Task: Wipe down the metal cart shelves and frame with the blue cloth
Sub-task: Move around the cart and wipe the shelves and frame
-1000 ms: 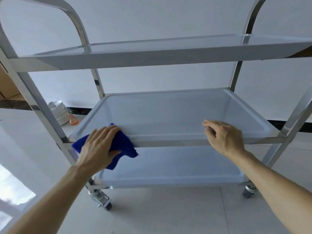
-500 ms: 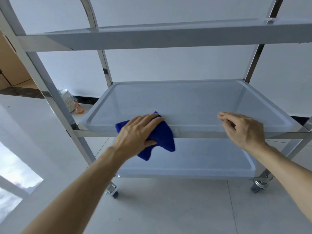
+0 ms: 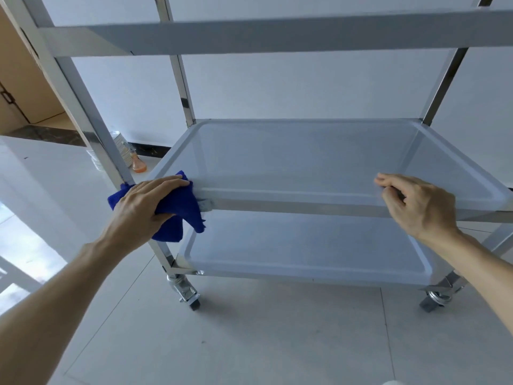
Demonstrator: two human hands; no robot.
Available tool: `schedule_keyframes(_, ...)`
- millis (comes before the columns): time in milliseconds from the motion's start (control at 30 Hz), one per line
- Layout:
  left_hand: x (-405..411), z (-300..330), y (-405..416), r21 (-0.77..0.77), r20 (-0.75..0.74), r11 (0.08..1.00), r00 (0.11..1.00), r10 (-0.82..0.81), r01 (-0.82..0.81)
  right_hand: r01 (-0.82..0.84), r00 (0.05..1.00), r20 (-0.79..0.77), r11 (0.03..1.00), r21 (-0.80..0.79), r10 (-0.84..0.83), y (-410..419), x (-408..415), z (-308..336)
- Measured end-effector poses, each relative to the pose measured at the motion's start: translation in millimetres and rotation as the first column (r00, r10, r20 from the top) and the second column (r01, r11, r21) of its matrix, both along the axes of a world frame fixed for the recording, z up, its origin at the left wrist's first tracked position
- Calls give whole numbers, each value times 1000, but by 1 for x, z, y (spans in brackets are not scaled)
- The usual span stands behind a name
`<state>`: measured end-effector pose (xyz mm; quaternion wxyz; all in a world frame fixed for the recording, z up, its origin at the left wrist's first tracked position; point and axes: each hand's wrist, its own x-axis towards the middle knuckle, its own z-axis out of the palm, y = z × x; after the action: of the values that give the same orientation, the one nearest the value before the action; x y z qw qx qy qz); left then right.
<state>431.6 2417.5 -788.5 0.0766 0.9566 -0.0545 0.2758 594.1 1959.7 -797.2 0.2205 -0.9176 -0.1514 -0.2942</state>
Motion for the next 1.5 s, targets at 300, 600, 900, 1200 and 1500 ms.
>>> schedule_keyframes(300,-41,-28,-9,-95,-157,994,985,-76,62,-50,999,19,999,-17,50,1,7,0)
schedule_keyframes(600,5,-73,-15,-307,-514,785,788,339,-538,-556,760,297,815,-161,578,58,-68,-31)
schedule_keyframes(900,20,-92,20,-245,-762,798,618,192,-550,-618,671,-492,785,42,555,189,-64,-132)
schedule_keyframes(1200,1,-91,41,-193,-769,666,532,354,-721,-705,649,-560,684,-187,515,372,-86,-168)
schedule_keyframes(1500,11,-107,52,-267,-587,623,637,499,-735,-605,795,-366,682,-411,484,369,-78,-216)
